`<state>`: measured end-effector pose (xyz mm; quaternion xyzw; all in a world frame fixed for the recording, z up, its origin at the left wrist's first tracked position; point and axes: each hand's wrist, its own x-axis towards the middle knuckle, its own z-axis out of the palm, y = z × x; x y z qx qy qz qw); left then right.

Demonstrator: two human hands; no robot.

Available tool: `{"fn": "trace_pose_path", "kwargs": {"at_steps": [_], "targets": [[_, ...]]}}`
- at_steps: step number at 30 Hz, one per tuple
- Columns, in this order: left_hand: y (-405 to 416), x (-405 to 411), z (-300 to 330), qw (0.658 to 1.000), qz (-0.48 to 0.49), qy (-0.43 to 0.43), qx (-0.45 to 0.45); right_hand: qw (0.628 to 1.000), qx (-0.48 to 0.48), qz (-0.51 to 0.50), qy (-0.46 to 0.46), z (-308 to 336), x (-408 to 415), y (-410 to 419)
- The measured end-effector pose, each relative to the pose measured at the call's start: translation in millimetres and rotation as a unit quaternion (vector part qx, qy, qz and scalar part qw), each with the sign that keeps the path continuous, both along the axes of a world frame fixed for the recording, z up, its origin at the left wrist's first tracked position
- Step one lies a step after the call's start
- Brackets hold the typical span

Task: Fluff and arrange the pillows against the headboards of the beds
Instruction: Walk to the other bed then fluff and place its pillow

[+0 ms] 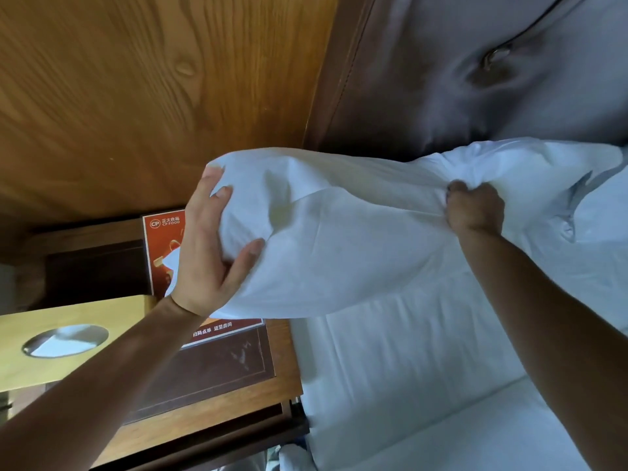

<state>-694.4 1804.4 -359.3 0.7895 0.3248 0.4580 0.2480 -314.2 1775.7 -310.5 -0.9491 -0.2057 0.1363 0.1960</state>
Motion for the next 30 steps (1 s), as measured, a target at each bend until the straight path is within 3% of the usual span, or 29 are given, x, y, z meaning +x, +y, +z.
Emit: {"fn": "trace_pose_path", "kwargs": {"at_steps": [10,30], "targets": [[0,67,-12,0.996,0.031,-0.078,-0.023,0.994,0.029,0.045,-0.095,11,44,0],[9,241,-49,0.996,-0.001,-0.066,-0.066,0.989,0.009,-0.012,-0.149,2,196,2]]}}
